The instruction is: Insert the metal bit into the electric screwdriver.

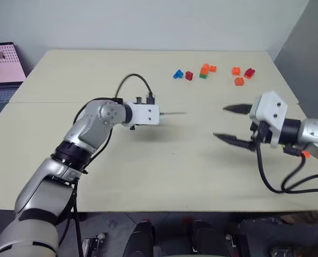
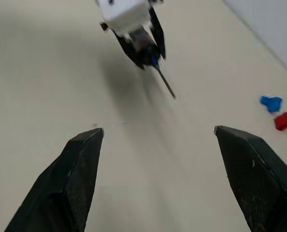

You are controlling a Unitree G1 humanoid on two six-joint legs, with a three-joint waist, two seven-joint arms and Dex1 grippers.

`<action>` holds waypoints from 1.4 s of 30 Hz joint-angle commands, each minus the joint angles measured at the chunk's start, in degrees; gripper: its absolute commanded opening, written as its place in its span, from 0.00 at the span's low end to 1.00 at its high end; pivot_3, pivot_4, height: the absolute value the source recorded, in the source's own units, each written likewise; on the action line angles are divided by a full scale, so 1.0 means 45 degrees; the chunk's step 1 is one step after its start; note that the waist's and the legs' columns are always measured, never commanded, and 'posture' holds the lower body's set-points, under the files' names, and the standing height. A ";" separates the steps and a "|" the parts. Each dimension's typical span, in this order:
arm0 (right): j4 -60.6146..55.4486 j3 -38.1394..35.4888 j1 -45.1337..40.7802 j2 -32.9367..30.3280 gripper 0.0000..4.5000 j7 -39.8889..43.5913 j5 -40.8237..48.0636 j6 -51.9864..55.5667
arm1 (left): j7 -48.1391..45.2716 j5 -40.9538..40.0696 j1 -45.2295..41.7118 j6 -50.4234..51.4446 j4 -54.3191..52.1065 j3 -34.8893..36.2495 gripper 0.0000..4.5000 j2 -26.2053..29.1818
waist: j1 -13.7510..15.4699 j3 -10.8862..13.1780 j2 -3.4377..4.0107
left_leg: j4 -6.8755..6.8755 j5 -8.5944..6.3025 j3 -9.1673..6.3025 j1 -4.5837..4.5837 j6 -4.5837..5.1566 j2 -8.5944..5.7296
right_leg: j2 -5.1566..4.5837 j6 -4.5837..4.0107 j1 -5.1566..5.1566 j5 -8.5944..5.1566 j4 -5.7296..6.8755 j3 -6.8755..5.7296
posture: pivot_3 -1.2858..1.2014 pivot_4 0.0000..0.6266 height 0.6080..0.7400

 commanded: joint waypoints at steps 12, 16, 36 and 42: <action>-0.0185 0.0209 0.0095 0.0377 0.86 0.0049 -0.0555 -0.0127 | -0.0982 0.0893 -0.1230 -0.1491 0.3489 -0.0230 0.58 -0.2384 | -0.0024 -0.0001 -0.0004 | 0.0064 0.0003 -0.0016 -0.0039 0.0003 -0.0007 | -0.0010 0.0005 -0.0050 0.0002 0.0091 -0.0016 | 0.52 0.24 1.00; -0.0097 0.0284 0.0074 0.0539 0.86 -0.0039 -0.0741 -0.0175 | -0.1197 0.0274 -0.1234 -0.1043 0.3211 0.0490 0.78 -0.2538 | -0.0040 -0.0001 -0.0004 | 0.0104 0.0003 -0.0018 -0.0040 0.0003 -0.0008 | -0.0009 0.0012 -0.0039 0.0006 0.0102 -0.0016 | 0.52 0.24 1.00; 0.1262 -0.0020 0.0853 0.0527 0.86 0.0642 -0.1511 -0.1186 | -0.4376 -0.6727 0.4632 0.7398 -0.6089 0.7643 0.99 0.3067 | -0.0272 0.0000 -0.0002 | 0.0198 0.0006 -0.0006 -0.0040 0.0000 0.0033 | 0.0037 -0.0002 -0.0127 0.0004 0.0308 0.0029 | 0.52 0.24 1.00; 0.1693 0.0294 0.0742 0.0541 0.86 0.1158 -0.1661 -0.1627 | -0.4181 -0.7524 0.6353 0.7983 -0.7220 0.8300 0.99 0.3862 | -0.0080 -0.0001 -0.0005 | 0.0208 0.0010 -0.0008 -0.0036 0.0004 0.0033 | 0.0037 -0.0007 -0.0112 0.0009 0.0300 0.0020 | 0.52 0.24 1.00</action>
